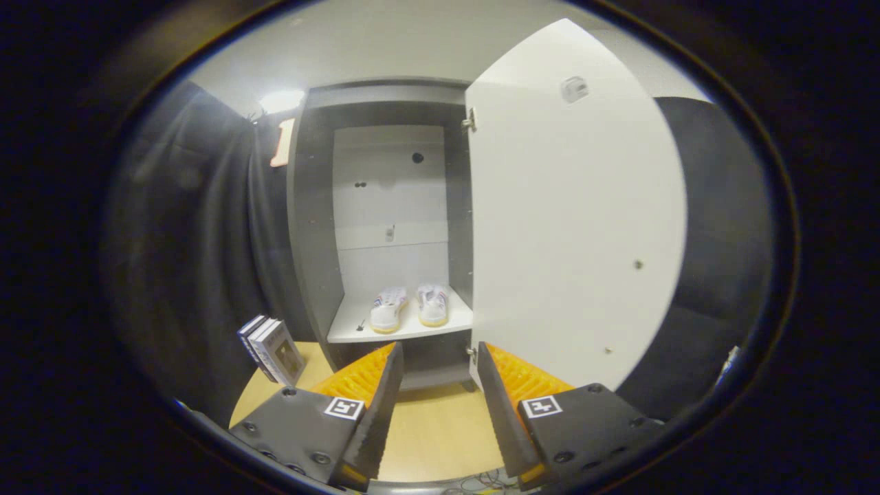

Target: Open the shoe cabinet door, grab the shoes and put them into the shoe cabinet, then close the shoe cabinet door.

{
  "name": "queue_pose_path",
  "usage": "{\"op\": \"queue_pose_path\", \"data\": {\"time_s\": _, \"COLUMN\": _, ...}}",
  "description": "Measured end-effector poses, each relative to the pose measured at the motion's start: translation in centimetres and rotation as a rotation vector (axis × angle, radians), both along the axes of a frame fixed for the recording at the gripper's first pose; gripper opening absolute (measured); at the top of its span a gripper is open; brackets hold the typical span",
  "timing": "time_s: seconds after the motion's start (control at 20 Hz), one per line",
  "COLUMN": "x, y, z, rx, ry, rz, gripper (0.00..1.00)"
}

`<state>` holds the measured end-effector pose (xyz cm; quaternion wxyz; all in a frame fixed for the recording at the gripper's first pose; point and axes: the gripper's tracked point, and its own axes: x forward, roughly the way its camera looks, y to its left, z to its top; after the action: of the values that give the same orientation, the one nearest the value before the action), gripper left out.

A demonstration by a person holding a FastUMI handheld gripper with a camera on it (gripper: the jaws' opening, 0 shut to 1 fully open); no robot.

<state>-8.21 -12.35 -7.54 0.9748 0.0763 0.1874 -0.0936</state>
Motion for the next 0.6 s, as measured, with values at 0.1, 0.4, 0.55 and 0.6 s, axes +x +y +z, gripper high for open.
{"op": "queue_pose_path", "data": {"time_s": 0.1, "x": -3.0, "y": -3.0, "z": 0.8, "rx": -0.003, "ry": -0.015, "rz": -0.048, "gripper": 0.68}}
{"op": "queue_pose_path", "data": {"time_s": 0.4, "x": -8.8, "y": -14.3, "z": 2.2, "rx": -0.053, "ry": -0.023, "rz": -0.144, "gripper": 0.68}}
{"op": "queue_pose_path", "data": {"time_s": 0.55, "x": -9.7, "y": -20.2, "z": 3.2, "rx": -0.08, "ry": -0.057, "rz": -0.18, "gripper": 0.68}}
{"op": "queue_pose_path", "data": {"time_s": 0.6, "x": -9.7, "y": -22.3, "z": 3.2, "rx": -0.08, "ry": -0.065, "rz": -0.189, "gripper": 0.68}}
